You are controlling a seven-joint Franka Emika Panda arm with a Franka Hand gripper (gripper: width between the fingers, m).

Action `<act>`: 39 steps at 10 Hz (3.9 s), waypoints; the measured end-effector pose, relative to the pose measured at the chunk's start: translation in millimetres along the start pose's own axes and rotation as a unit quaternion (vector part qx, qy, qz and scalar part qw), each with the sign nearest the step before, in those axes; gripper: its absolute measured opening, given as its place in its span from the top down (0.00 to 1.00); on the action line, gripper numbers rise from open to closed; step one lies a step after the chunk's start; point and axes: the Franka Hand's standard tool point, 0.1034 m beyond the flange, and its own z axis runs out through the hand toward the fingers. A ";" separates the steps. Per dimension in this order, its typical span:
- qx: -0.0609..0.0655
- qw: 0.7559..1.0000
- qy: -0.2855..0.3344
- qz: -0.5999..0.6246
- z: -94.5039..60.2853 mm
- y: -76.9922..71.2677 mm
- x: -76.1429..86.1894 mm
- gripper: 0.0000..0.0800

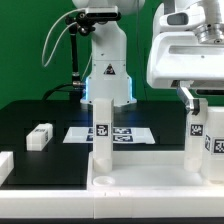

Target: Assemble desk

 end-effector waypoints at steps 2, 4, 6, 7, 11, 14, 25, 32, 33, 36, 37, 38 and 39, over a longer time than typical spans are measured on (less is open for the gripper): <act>0.000 1.000 0.000 -0.005 0.0 0.0 0.0 0.19; 0.007 1.000 -0.008 -0.008 -2.7 -8.4 -2.6 0.19; 0.006 0.999 -0.033 -0.004 -4.9 -2.8 4.4 0.19; 0.005 0.998 -0.065 -0.001 -2.0 -2.6 0.7 0.19; -0.003 0.978 -0.209 0.018 1.2 11.8 4.8 0.19; -0.008 0.949 -0.312 0.047 1.1 18.2 18.9 0.19; -0.042 0.935 -0.310 0.166 11.3 12.7 9.4 0.64; -0.147 0.815 -0.273 0.490 13.1 15.9 8.9 0.64; -0.163 0.771 -0.257 0.559 14.0 14.7 10.2 0.64; -0.193 0.658 -0.210 0.696 14.3 0.5 11.8 0.64; -0.195 0.651 -0.207 0.704 14.0 0.3 11.3 0.64; -0.194 0.655 -0.208 0.700 14.5 0.6 11.0 0.54; -0.192 0.665 -0.211 0.691 14.8 0.5 10.4 0.54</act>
Offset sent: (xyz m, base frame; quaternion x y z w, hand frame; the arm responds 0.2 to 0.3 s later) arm -0.0241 0.0267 -0.0019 0.0379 -0.0451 0.0017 0.9983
